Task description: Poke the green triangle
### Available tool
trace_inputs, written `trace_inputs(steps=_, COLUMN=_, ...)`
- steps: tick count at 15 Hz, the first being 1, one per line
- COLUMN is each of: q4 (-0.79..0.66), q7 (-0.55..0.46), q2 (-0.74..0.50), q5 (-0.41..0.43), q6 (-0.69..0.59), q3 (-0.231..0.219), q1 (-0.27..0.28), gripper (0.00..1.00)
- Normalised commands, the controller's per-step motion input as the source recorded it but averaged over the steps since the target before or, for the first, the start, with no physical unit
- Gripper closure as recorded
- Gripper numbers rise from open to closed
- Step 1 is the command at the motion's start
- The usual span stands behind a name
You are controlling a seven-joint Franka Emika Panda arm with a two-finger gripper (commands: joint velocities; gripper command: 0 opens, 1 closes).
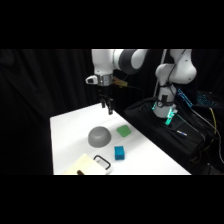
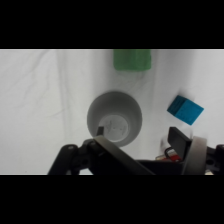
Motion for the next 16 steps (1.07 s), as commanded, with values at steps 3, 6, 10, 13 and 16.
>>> trace_inputs(steps=3, q4=-0.04, q7=0.06, q2=-0.05, q5=-0.013, q6=0.02, q3=0.02, q1=-0.011, gripper=0.0)
trace_inputs(steps=6, q4=-0.31, q7=0.13, q2=-0.28, q5=-0.018, q6=0.14, q3=0.03, q1=0.0, gripper=0.0)
trace_inputs(steps=10, q4=-0.5, q7=0.08, q2=-0.41, q5=0.006, q6=0.2, q3=0.021, q1=-0.008, gripper=0.0)
trace_inputs(steps=13, q4=-0.48, q7=0.05, q2=-0.35, q5=0.018, q6=0.29, q3=0.004, q1=-0.026, gripper=0.27)
trace_inputs(steps=16, q4=-0.39, q7=0.01, q2=-0.23, q5=0.032, q6=0.38, q3=-0.015, q1=-0.045, gripper=0.65)
